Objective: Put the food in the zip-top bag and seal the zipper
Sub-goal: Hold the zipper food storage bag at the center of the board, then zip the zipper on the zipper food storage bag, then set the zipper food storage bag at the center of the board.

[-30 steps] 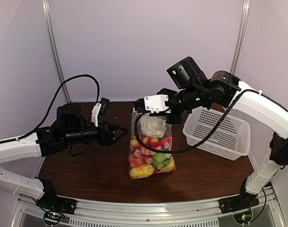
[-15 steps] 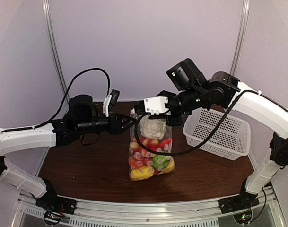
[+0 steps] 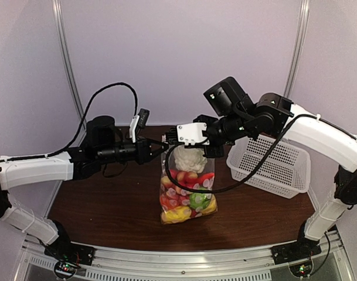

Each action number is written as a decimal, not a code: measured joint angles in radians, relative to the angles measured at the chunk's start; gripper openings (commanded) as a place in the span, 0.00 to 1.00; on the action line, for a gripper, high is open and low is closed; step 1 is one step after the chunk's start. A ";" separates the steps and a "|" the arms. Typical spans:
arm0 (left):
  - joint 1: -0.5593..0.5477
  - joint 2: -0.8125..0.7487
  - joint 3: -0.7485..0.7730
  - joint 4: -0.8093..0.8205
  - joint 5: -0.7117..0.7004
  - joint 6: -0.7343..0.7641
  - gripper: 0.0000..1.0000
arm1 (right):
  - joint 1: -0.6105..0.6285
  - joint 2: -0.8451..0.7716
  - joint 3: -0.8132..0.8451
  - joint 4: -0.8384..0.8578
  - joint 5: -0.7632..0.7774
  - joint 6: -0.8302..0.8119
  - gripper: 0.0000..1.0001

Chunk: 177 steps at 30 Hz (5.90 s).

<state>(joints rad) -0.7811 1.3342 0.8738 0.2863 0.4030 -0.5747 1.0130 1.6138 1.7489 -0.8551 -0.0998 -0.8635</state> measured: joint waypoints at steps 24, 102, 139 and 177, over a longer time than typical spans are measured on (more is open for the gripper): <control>-0.013 -0.157 0.185 -0.362 -0.029 0.251 0.00 | -0.194 0.126 0.424 -0.231 -0.497 0.175 0.59; -0.058 -0.124 0.262 -0.504 -0.111 0.368 0.00 | -0.124 0.269 0.397 -0.065 -0.520 0.334 0.01; -0.064 -0.276 0.167 -0.521 -0.321 0.383 0.00 | -0.457 0.183 0.120 -0.174 -0.555 0.181 0.01; -0.064 -0.244 0.145 -0.436 -0.186 0.343 0.00 | -0.278 0.371 0.346 -0.263 -0.620 0.134 0.07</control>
<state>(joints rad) -0.8452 1.0901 1.0183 -0.1497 0.2169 -0.2314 0.7349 1.9846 2.0945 -1.1183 -0.7197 -0.7296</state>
